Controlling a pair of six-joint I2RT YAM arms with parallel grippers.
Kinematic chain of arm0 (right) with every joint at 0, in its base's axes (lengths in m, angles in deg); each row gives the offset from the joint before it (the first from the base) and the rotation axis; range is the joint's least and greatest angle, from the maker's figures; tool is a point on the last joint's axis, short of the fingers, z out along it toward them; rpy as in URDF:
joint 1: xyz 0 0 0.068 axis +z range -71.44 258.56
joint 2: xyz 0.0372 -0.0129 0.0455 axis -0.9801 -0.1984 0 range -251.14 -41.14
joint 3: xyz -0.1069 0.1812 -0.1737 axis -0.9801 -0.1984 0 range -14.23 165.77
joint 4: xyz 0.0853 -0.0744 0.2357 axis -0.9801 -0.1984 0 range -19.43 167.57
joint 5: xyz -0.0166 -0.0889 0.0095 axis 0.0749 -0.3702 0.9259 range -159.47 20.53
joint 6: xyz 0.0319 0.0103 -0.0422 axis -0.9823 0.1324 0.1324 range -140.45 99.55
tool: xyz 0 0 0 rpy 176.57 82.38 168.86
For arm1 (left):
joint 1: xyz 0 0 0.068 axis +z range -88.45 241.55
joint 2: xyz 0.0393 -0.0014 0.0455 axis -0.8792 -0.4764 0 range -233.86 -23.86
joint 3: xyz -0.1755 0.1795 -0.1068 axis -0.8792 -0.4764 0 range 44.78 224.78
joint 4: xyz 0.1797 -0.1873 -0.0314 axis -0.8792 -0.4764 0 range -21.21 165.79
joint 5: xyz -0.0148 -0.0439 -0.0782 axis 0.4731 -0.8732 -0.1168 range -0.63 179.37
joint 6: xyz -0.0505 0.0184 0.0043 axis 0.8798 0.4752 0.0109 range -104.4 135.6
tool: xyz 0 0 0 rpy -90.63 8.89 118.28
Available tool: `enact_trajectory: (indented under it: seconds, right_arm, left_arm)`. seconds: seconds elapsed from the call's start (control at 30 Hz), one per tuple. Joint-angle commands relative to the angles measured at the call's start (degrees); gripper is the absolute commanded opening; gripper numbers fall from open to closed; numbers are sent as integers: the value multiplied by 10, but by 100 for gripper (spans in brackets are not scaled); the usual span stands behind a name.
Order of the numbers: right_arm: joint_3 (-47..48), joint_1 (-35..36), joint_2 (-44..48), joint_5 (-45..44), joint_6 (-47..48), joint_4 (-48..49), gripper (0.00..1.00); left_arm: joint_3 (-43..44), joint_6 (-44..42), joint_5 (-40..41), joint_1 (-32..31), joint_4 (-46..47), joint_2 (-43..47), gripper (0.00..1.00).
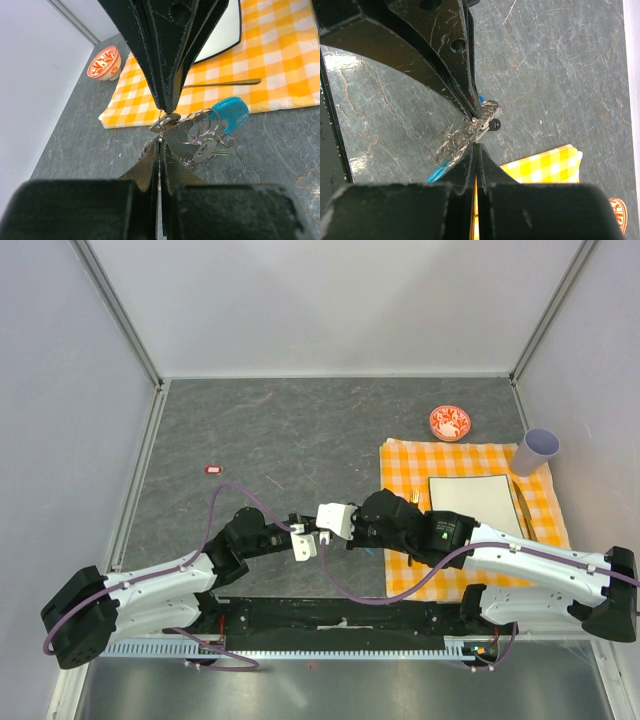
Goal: Put the keys on the keyring
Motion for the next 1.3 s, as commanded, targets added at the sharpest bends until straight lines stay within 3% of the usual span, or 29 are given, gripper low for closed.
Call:
enact_trajectory:
  seconds: [0.0,1.27]
  right_arm:
    - [14,2,6,6,-5,2,0]
    - [14,2,3,-2,-2,12,0]
  left_arm:
    - [20,-14,9,-4,11,9,2]
    - [18,-13,-3,-5,17,14,2]
